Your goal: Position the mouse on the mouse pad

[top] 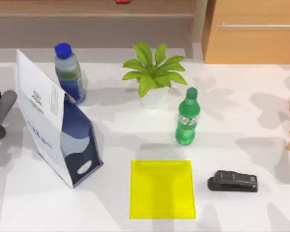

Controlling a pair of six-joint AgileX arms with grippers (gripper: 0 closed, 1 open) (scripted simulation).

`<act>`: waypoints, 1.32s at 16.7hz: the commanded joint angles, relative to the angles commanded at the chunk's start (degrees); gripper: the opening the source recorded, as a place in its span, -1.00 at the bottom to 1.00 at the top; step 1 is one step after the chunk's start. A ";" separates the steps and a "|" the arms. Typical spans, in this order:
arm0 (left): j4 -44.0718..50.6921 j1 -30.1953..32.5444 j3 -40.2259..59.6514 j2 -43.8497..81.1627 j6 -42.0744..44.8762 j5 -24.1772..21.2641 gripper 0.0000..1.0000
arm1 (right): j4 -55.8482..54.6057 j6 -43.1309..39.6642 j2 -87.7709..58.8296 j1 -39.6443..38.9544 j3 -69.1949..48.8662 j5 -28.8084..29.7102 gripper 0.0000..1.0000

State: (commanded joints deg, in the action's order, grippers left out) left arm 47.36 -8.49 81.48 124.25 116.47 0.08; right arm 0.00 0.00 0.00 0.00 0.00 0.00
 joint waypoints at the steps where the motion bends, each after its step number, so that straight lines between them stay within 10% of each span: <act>1: 0.00 0.00 0.00 0.00 0.00 0.00 -1.00 | 0.00 0.00 0.00 0.00 0.00 0.00 1.00; 22: 21.72 0.61 15.02 -8.66 -0.99 0.89 -1.00 | 0.00 0.00 0.00 0.00 0.00 0.00 1.00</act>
State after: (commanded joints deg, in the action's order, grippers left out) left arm 69.07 -7.89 96.50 115.59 115.49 0.97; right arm 0.00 0.00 0.00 0.00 0.00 0.00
